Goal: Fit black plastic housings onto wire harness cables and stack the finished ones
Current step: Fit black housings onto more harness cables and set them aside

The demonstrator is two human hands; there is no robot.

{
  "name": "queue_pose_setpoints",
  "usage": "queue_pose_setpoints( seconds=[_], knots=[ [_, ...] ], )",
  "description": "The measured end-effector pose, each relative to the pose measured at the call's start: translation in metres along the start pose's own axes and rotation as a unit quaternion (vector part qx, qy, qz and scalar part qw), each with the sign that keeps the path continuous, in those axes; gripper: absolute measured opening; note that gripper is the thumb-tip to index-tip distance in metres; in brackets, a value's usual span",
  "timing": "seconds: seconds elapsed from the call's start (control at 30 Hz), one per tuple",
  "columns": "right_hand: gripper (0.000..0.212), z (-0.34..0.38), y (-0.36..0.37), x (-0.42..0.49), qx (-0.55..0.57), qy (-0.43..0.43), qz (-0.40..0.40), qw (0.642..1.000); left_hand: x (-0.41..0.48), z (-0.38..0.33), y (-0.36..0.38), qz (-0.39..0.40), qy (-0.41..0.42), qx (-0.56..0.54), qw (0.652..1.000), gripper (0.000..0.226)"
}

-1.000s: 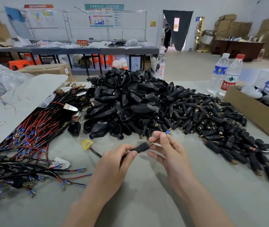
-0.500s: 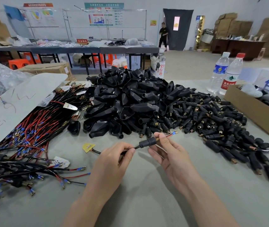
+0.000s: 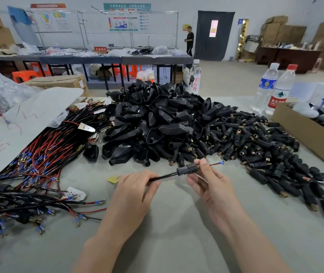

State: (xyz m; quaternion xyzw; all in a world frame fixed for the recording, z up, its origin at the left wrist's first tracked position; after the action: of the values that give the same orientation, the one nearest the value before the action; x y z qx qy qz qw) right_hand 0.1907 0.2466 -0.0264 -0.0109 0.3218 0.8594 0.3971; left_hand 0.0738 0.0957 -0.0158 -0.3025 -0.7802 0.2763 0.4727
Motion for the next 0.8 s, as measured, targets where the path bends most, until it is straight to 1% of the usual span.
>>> queue_pose_setpoints(
  seconds=[0.17,0.3,0.47,0.63,0.8],
  knots=[
    [0.037,-0.004,0.007,-0.005,-0.022,0.012,0.026,0.999,0.0,-0.007,0.001,0.0,0.039,0.034,0.999,0.021],
    [0.04,-0.005,0.01,-0.006,-0.018,0.019,0.043,0.999,0.001,-0.008,-0.002,-0.031,0.043,0.035,0.998,0.02],
    [0.042,-0.005,0.013,-0.005,-0.017,0.017,0.046,0.999,0.0,-0.008,0.001,-0.013,0.054,0.032,0.998,0.017],
    [0.039,-0.004,0.011,-0.005,-0.013,0.027,0.051,0.998,-0.001,-0.006,0.001,-0.024,0.067,0.056,0.996,0.024],
    [0.032,-0.01,0.015,-0.005,-0.008,0.04,0.054,0.998,0.0,-0.004,0.004,-0.034,0.098,0.134,0.986,0.028]
  ],
)
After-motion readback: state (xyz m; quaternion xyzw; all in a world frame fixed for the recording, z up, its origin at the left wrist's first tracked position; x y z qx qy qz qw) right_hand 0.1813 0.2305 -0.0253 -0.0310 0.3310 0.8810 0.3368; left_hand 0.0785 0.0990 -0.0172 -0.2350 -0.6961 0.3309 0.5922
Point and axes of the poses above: each hand's wrist, its own x-axis towards the middle knuckle, its own y-axis out of the palm, z = x × y, the point moved 3 cm from there along x, towards the middle knuckle, and after that the axes turned 9 degrees about y, right-handed, at the moved point
